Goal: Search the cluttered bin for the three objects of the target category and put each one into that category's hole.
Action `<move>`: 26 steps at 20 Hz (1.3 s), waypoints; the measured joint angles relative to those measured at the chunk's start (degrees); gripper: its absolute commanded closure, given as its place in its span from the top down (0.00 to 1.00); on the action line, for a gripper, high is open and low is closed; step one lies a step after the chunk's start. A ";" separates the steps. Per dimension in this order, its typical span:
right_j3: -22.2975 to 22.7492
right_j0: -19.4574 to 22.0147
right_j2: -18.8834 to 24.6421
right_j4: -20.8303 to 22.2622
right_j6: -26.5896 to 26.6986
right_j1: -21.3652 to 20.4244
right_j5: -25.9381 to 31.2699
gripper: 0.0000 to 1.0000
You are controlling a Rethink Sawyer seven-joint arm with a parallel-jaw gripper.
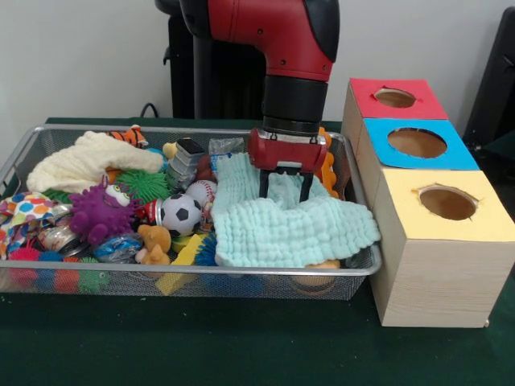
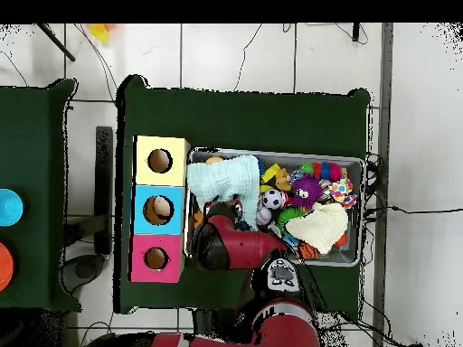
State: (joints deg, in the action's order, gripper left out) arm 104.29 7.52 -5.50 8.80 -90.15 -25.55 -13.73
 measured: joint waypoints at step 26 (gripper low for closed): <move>0.22 -2.92 -3.08 -0.38 0.00 1.14 -4.52 1.00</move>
State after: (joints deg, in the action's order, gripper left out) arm 104.50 4.61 -8.58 8.42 -90.15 -24.41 -18.25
